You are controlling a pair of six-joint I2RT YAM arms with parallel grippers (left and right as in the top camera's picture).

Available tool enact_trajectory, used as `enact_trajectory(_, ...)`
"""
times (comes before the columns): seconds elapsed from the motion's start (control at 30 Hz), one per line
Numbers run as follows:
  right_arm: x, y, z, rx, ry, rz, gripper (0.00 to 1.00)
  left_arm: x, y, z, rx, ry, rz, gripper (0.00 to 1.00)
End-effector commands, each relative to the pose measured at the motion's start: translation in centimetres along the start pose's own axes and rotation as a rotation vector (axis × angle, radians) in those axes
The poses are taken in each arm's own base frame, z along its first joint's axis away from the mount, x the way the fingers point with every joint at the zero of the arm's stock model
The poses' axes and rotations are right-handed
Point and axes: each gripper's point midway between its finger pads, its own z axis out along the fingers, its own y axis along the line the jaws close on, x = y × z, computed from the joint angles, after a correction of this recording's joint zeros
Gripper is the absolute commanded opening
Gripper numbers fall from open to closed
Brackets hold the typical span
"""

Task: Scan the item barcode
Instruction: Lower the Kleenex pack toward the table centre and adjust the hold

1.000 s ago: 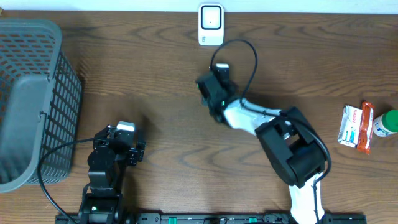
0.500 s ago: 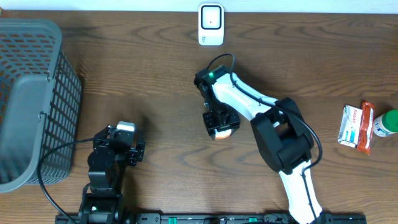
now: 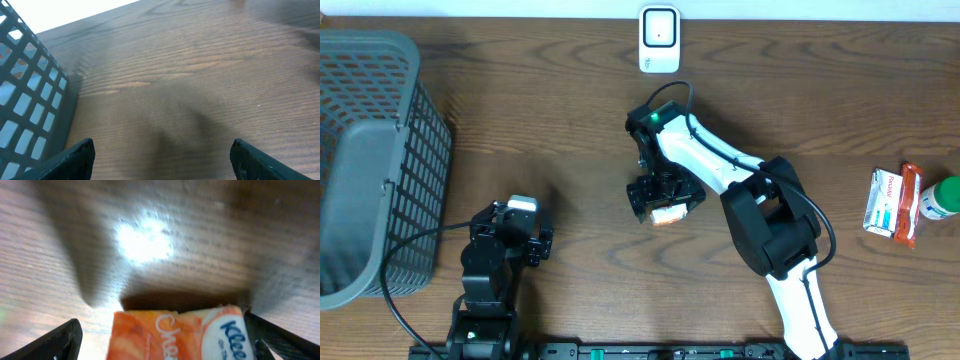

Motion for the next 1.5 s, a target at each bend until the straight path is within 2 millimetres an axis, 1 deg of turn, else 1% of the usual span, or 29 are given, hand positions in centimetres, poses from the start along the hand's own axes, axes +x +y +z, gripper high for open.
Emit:
enact_trajectory(0.0,-1.4,-1.5,3.7,0.096,0.002,-0.052,0.99,-0.2,0.1,-0.1,-0.008,-0.008,-0.008,0.87)
enact_trajectory(0.07,-1.5,-2.4,4.1,0.155,-0.012,-0.057,0.99,-0.2,0.1,-0.1,-0.008,-0.008,-0.008,0.87)
enact_trajectory(0.13,-1.1,-3.0,4.6,0.187,-0.004,-0.051,0.99,-0.2,0.1,-0.1,-0.008,-0.008,-0.008,0.87)
enact_trajectory(0.23,-1.0,-3.5,5.0,0.222,-0.019,0.019,0.99,-0.2,0.1,-0.1,-0.008,-0.008,-0.009,0.87)
enact_trajectory(0.3,-1.5,-3.9,4.7,0.269,-0.059,0.044,0.99,-0.2,0.1,-0.1,-0.008,-0.008,-0.009,0.87)
enact_trajectory(0.43,-1.6,-2.8,3.2,0.261,-0.108,0.019,0.99,-0.2,0.1,-0.1,-0.008,-0.008,-0.008,0.87)
enact_trajectory(0.47,-1.5,-2.0,2.3,0.254,-0.134,0.002,0.99,-0.2,0.1,-0.1,-0.008,-0.008,-0.008,0.87)
enact_trajectory(0.57,-1.2,-0.7,0.7,0.243,-0.179,-0.024,0.99,-0.2,0.1,-0.1,-0.008,-0.008,-0.008,0.87)
enact_trajectory(0.67,-0.5,0.1,-1.6,0.259,-0.239,-0.027,0.99,-0.2,0.1,-0.1,-0.008,-0.008,-0.008,0.87)
enact_trajectory(0.83,0.0,0.2,-5.8,0.293,-0.357,-0.026,0.99,-0.2,0.1,-0.1,-0.008,-0.008,-0.008,0.87)
enact_trajectory(0.9,0.7,-0.1,-7.4,0.297,-0.388,0.0,0.99,-0.2,0.1,-0.1,-0.008,-0.008,-0.008,0.87)
enact_trajectory(0.97,1.4,-0.5,-8.7,0.301,-0.409,0.032,0.99,-0.2,0.1,-0.1,-0.008,-0.008,-0.009,0.87)
enact_trajectory(1.13,3.0,-0.5,-11.7,0.273,-0.465,0.032,0.99,-0.2,0.1,-0.1,-0.008,-0.008,-0.009,0.87)
enact_trajectory(1.2,3.4,-0.7,-11.8,0.265,-0.474,0.039,0.99,-0.2,0.1,-0.1,-0.008,-0.008,-0.008,0.87)
enact_trajectory(1.27,3.9,-1.2,-10.9,0.266,-0.466,0.058,0.99,-0.2,0.1,-0.1,-0.008,-0.008,-0.009,0.87)
enact_trajectory(1.33,4.4,-1.8,-8.9,0.266,-0.448,0.07,0.99,-0.2,0.1,-0.1,-0.008,-0.008,-0.009,0.87)
enact_trajectory(1.37,4.7,-2.0,-7.6,0.254,-0.431,0.074,0.99,-0.2,0.1,-0.1,-0.008,-0.008,-0.008,0.87)
enact_trajectory(1.43,5.0,-1.9,-5.4,0.215,-0.405,0.072,0.99,-0.2,0.1,-0.1,-0.008,-0.008,-0.008,0.87)
enact_trajectory(1.47,5.1,-1.7,-4.7,0.2,-0.399,0.069,0.99,-0.2,0.1,-0.1,-0.008,-0.008,-0.008,0.87)
